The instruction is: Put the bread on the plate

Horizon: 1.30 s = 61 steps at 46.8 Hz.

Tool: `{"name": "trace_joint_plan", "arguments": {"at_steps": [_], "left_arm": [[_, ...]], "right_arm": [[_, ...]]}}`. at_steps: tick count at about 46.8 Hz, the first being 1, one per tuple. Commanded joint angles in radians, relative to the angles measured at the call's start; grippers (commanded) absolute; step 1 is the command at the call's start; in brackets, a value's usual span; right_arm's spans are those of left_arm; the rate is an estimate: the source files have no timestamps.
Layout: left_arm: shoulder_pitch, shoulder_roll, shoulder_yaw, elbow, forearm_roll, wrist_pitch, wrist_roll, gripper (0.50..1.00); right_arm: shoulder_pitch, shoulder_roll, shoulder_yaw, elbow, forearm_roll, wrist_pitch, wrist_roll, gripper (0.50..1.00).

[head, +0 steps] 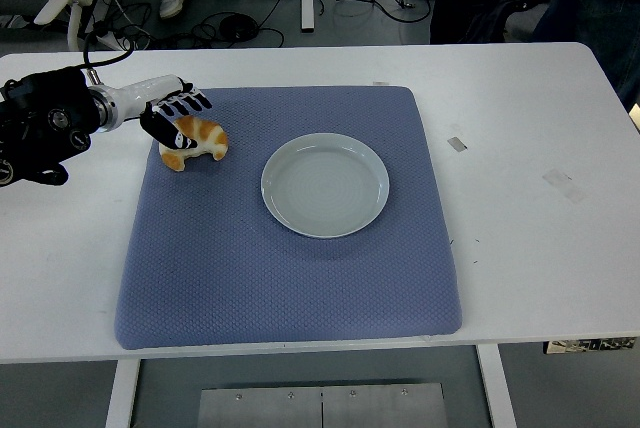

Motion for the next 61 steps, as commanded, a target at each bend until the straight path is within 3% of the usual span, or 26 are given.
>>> {"name": "trace_joint_plan", "arguments": {"at_steps": [1, 23, 35, 56, 61], "left_arm": [[0.000, 0.001, 0.001, 0.000, 0.000, 0.000, 0.000, 0.793], [0.016, 0.000, 0.003, -0.002, 0.035, 0.035, 0.000, 0.792], [0.016, -0.002, 0.004, -0.008, 0.040, 0.040, -0.001, 0.745], [0.025, -0.019, 0.006, -0.011, 0.063, 0.041, -0.001, 0.739], [0.025, -0.017, 0.006, -0.011, 0.063, 0.040, -0.001, 0.690]], "right_arm": [[0.000, 0.000, 0.000, 0.000, 0.000, 0.000, 0.000, 1.000], [0.000, 0.000, 0.000, 0.000, 0.000, 0.000, 0.000, 1.000], [0.000, 0.000, 0.000, 0.000, 0.000, 0.000, 0.000, 1.000], [0.000, 0.000, 0.000, 0.000, 0.000, 0.000, 0.000, 1.000], [0.000, 0.000, 0.000, 0.000, 0.000, 0.000, 0.000, 1.000]]}}
